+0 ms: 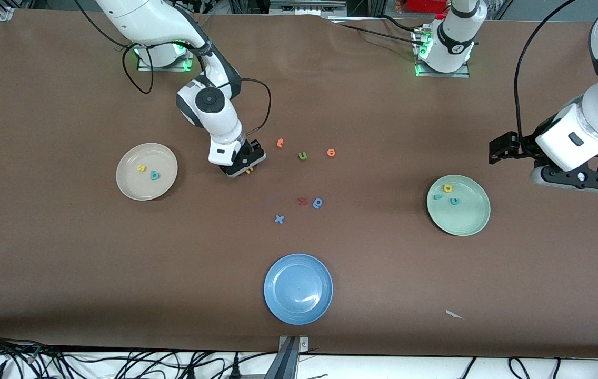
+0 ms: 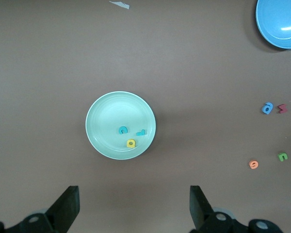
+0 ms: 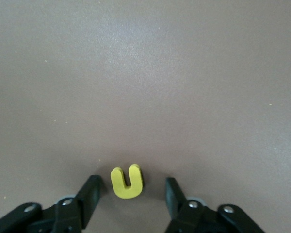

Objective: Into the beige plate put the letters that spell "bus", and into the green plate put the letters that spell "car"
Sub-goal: 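Lower the right gripper and grasp the yellow u letter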

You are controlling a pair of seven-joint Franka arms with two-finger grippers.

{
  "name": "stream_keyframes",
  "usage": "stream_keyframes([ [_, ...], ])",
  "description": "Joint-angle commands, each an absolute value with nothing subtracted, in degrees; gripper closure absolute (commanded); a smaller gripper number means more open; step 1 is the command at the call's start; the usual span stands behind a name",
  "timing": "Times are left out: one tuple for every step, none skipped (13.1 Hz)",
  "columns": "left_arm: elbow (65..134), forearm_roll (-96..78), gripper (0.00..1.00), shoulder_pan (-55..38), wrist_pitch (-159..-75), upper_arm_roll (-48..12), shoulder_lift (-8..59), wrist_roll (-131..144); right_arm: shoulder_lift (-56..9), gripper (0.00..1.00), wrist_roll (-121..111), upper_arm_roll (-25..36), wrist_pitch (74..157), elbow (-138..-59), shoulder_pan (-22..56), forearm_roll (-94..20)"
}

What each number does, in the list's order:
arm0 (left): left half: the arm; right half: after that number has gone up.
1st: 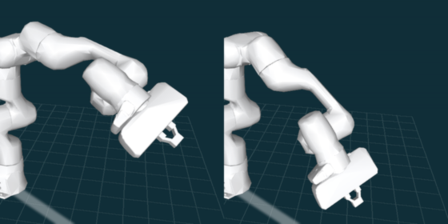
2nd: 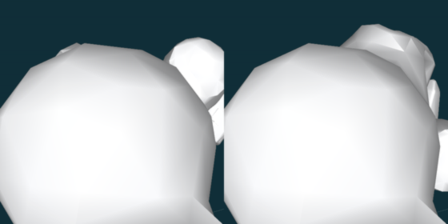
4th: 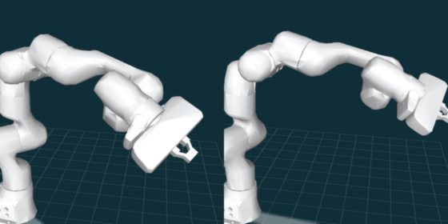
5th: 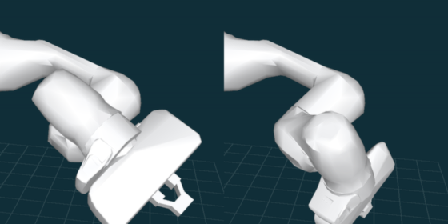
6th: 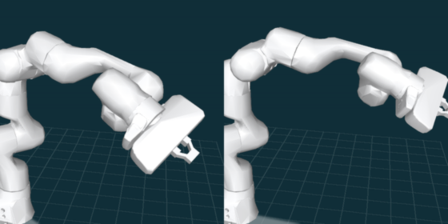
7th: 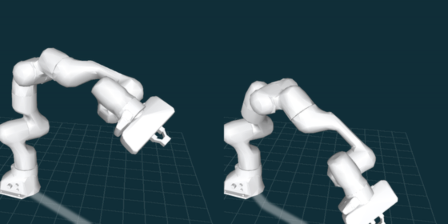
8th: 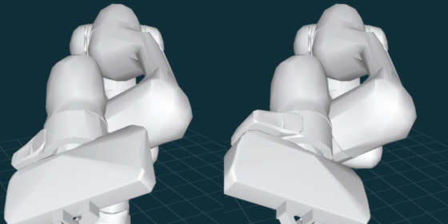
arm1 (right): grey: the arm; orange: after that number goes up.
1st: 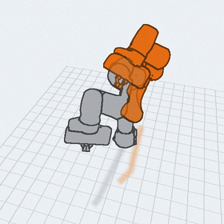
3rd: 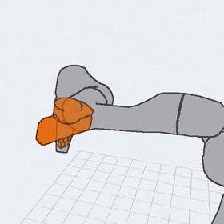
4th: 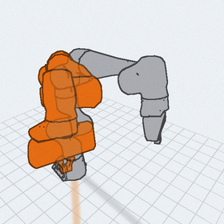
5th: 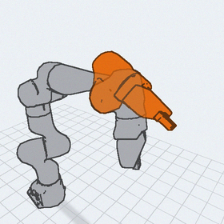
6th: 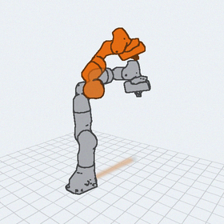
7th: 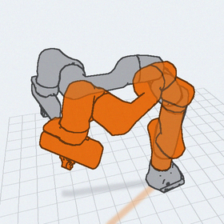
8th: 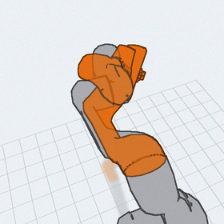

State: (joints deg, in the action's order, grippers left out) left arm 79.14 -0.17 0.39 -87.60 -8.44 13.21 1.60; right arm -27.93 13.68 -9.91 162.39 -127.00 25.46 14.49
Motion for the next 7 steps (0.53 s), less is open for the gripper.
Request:
stream_keyframes([
  [79.0, -0.6, 0.0, 0.4, -86.9, -8.3, 12.5, 0.4, -28.4, 0.5, 13.5, -9.7, 163.3, -127.7, 25.1, 14.6],
  [78.9, -0.6, 0.0, 0.4, -86.9, -8.3, 12.5, 0.4, -28.4, 0.51, 13.5, -9.6, 163.3, -127.7, 25.1, 14.6],
  [79.0, -0.6, 0.0, 0.4, -86.9, -8.3, 12.5, 0.4, -28.5, 0.51, 13.5, -9.7, 163.3, -127.6, 25.1, 14.5],
  [79.0, -0.7, 0.0, 0.4, -86.9, -8.3, 12.5, 0.4, -28.5, 0.53, 13.5, -9.7, 163.2, -127.6, 25.1, 14.4],
  [78.9, -0.7, 0.0, 0.4, -86.9, -8.3, 12.5, 0.4, -28.5, 0.53, 13.5, -9.6, 163.2, -127.6, 25.1, 14.4],
  [78.9, -0.7, 0.0, 0.4, -86.9, -8.3, 12.5, 0.4, -28.5, 0.55, 13.6, -9.7, 163.3, -127.6, 25.1, 14.4],
  [78.9, -0.6, 0.0, 0.4, -86.9, -8.3, 12.5, 0.4, -28.5, 0.57, 13.6, -9.7, 163.2, -127.6, 25.1, 14.4],
])
